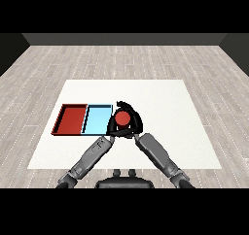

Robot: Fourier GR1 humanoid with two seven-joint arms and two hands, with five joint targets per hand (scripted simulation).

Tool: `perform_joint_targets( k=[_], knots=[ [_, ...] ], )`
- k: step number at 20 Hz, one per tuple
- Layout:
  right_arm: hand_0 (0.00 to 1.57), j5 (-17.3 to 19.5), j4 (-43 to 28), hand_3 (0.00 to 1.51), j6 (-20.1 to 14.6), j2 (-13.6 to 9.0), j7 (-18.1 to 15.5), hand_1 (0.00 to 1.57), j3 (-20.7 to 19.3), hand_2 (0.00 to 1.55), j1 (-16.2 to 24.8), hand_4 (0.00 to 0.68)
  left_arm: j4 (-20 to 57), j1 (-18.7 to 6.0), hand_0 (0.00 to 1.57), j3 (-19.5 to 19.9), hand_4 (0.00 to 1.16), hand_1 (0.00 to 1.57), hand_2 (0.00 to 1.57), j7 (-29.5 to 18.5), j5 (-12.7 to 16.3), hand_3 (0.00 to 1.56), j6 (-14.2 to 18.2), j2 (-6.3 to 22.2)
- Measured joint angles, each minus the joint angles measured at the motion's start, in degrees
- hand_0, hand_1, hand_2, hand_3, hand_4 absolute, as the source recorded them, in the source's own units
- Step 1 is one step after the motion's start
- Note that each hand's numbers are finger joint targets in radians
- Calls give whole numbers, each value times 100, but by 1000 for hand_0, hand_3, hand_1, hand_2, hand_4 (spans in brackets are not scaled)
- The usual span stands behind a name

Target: Pick the red can and put it in the red box

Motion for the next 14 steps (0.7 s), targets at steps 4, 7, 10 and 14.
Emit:
perform_joint_targets(
  k=[4, 7, 10, 14],
  knots=[
    [0, 277, -200, 0, 63, 7, 172, 0, -111, 0, 86, 0, -26, 41, 1571, -47, 1152, 1571, 1571, -77, -64, 1482, 65, -71],
    [0, 471, -204, 0, 131, 8, 145, 0, -272, 0, 145, 0, 122, 63, 1571, -65, 1147, 1571, 1571, -133, -31, 1483, -26, -124],
    [0, 631, -650, 0, 83, -115, 367, 0, -414, 0, 295, 0, 41, 237, 1571, -32, 1144, 1571, 1571, -141, -138, 1485, -201, -118],
    [0, 704, -1346, 0, 50, -321, 682, 0, -729, 0, 308, 0, 201, 423, 1571, 190, 1118, 1571, 1571, -357, -23, 1491, -415, -122]
  ],
)
